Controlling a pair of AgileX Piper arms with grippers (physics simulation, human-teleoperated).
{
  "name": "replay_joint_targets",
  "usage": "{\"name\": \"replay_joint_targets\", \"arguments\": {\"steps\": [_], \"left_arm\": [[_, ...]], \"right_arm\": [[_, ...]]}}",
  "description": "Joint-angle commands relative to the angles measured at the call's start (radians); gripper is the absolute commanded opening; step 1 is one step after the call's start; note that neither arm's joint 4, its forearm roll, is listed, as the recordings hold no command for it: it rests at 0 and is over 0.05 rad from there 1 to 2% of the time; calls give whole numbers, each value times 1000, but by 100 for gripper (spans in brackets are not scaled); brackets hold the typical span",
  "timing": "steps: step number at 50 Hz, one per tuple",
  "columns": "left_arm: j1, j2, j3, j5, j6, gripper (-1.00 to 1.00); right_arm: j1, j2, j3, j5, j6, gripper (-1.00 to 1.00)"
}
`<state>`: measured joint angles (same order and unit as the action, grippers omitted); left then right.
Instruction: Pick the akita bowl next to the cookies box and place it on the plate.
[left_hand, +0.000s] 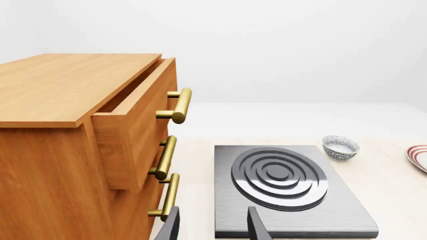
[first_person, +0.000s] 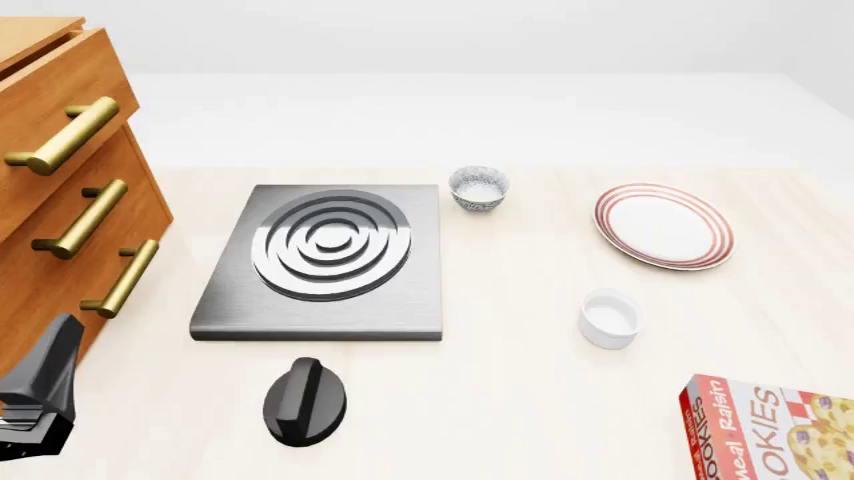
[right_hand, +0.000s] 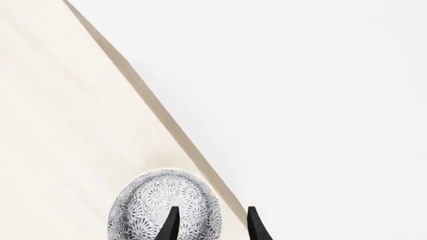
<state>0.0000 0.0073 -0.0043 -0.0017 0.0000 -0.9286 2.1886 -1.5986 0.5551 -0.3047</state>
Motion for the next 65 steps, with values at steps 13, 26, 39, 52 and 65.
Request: {"name": "replay_joint_targets", "arguments": {"steps": [13, 26, 39, 52, 65], "left_arm": [[0, 0, 0, 0, 0, 100], [0, 0, 0, 0, 0, 100], [0, 0, 0, 0, 0, 100], [0, 0, 0, 0, 0, 100], [0, 0, 0, 0, 0, 100]], "right_arm": [[6, 42, 15, -23, -11, 100], [-16, 33, 52, -65, -58, -100], [58, -59, 59, -71, 1, -100], [171, -179, 56, -67, 54, -100], [255, -204, -4, -4, 154, -100]]}}
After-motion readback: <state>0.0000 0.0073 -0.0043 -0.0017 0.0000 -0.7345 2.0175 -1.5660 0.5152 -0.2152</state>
